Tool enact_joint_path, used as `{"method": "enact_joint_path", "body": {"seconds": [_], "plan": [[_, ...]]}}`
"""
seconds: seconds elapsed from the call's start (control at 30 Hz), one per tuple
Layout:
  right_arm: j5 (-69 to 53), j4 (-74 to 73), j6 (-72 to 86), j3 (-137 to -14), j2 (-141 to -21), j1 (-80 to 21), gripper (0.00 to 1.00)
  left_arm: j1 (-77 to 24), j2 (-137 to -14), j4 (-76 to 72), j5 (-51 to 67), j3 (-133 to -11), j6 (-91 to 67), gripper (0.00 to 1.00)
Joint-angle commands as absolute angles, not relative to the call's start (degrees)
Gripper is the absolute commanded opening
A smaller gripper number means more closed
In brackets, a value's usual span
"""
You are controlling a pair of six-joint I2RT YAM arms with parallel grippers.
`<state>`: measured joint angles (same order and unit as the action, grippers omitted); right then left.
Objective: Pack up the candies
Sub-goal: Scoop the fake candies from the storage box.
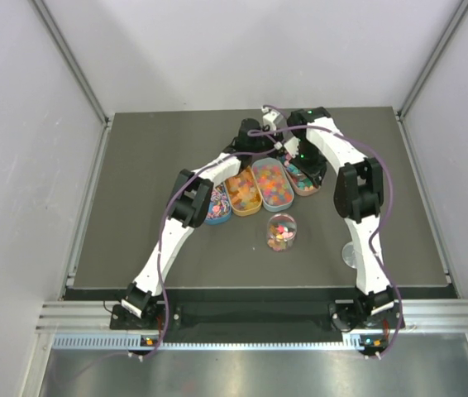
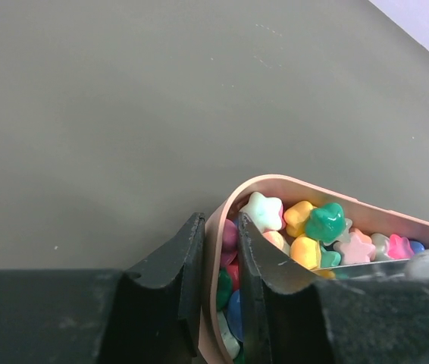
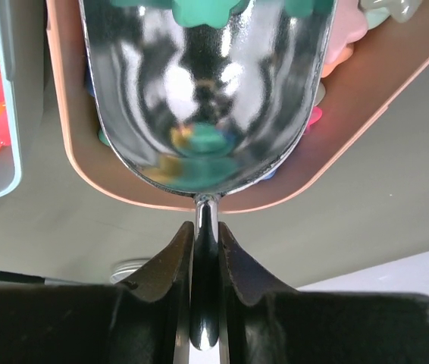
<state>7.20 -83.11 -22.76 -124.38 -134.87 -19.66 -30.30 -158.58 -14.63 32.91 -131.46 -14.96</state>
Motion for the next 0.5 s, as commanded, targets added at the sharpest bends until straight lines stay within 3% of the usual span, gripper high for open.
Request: {"method": "enact_joint_path", "body": {"seconds": [0.0,0.2,0.33,0.43,0.47], "plan": [[3.9,-82.9,-22.9,-129.6,-137.7,-22.8,0.00,-33.0,-151.4,-17.6,37.2,-130.1,-17.4,0.13],[2.5,-82.6,-23.4,-128.1,-133.7,-22.9,0.00,-32.9,-150.2,-18.9,37.3,-129.8,-18.5,0.15],[1.3,-82.6,-23.5,-126.4,-132.4,-22.4,0.00,-32.8,-148.5,-21.4,36.6,-129.4,-20.7,0.50],[0.2,-82.8,-23.6,-127.1,-133.6,-21.3,0.00,-32.8,-146.7,-23.4,35.7,-128.9,-22.2,0.65],[0.2,-82.8,-23.6,-127.2,-134.0,-21.2,0.00,-32.6,-145.7,-23.6,35.5,-128.8,-22.6,0.66]]}}
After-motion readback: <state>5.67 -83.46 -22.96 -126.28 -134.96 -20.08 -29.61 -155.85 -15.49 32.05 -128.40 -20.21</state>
